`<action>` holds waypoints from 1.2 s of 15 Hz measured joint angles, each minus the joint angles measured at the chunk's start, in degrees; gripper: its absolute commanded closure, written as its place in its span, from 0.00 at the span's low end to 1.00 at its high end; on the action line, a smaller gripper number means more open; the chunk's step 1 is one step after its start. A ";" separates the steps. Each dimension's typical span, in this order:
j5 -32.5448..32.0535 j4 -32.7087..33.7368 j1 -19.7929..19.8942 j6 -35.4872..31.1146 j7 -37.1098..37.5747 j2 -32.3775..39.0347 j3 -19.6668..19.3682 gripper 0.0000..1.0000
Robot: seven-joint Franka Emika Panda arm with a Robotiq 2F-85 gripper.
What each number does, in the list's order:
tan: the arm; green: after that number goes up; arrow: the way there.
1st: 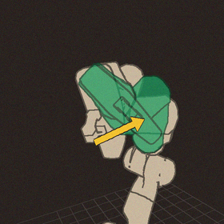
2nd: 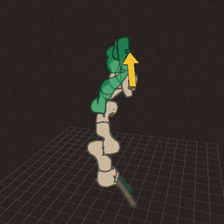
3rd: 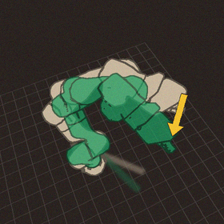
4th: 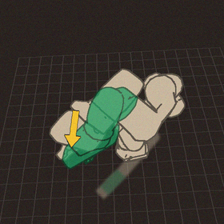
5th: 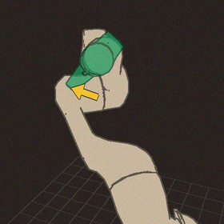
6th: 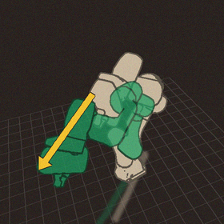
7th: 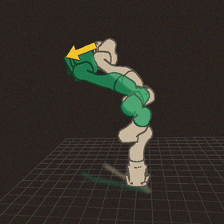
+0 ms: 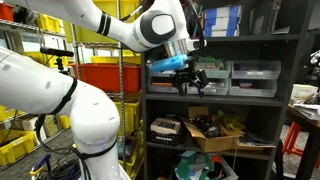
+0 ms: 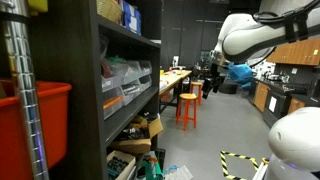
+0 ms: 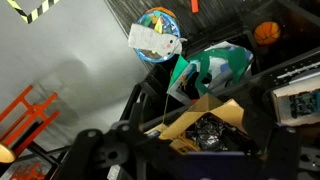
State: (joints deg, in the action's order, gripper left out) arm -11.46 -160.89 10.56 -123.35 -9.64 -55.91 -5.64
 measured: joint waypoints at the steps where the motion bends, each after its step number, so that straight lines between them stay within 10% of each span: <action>1: 0.00 -0.42 0.00 0.01 0.00 0.11 0.00 0.00; 18: -0.01 1.69 -6.19 -2.23 -8.85 -2.40 -0.16 0.00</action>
State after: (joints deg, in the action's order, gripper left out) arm -11.47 -159.20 4.37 -125.58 -18.49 -58.31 -5.80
